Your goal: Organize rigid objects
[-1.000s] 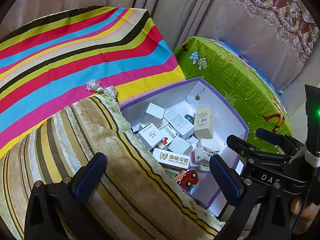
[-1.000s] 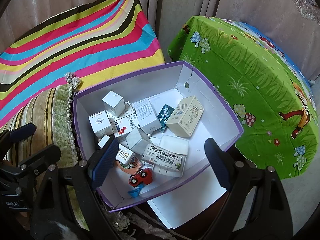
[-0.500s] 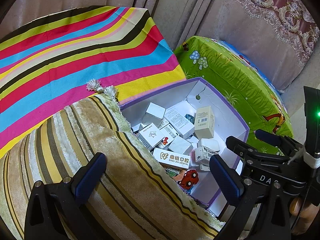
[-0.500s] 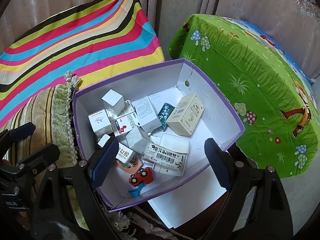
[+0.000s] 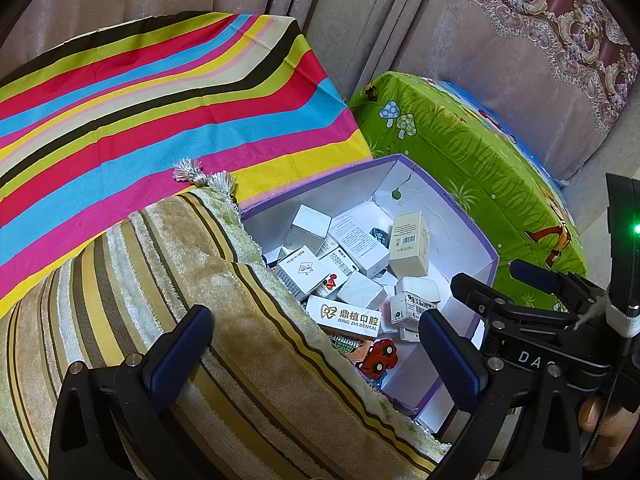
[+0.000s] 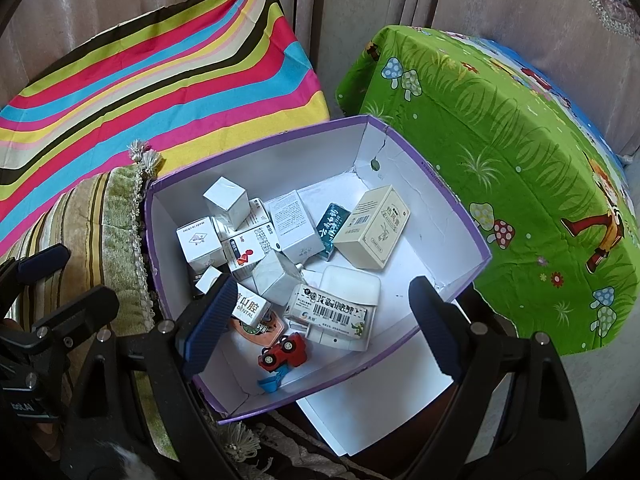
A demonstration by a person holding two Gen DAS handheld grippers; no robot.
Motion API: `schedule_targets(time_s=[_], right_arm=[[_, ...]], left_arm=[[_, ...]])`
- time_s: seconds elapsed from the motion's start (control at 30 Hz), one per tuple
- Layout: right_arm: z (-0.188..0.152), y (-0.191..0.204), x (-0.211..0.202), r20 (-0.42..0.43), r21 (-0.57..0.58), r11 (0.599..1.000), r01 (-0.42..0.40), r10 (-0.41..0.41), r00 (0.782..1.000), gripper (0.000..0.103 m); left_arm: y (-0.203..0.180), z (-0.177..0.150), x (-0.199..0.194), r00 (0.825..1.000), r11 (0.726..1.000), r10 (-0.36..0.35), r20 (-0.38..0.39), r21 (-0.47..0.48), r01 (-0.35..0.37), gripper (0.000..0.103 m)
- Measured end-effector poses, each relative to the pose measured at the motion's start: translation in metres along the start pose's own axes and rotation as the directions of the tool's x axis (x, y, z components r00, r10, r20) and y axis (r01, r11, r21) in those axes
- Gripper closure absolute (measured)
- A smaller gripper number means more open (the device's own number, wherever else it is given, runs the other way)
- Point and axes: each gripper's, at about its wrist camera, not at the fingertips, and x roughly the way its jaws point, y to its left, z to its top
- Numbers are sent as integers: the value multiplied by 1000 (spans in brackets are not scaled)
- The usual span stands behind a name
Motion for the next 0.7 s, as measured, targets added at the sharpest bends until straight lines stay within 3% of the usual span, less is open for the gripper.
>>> schedule_targets(time_s=[0.7], right_arm=[[4,-2,10,-9,9,1000,17,-17,1000,14]], left_arm=[[2,9,9,1000,1000,3,-25,-19,-3,0]])
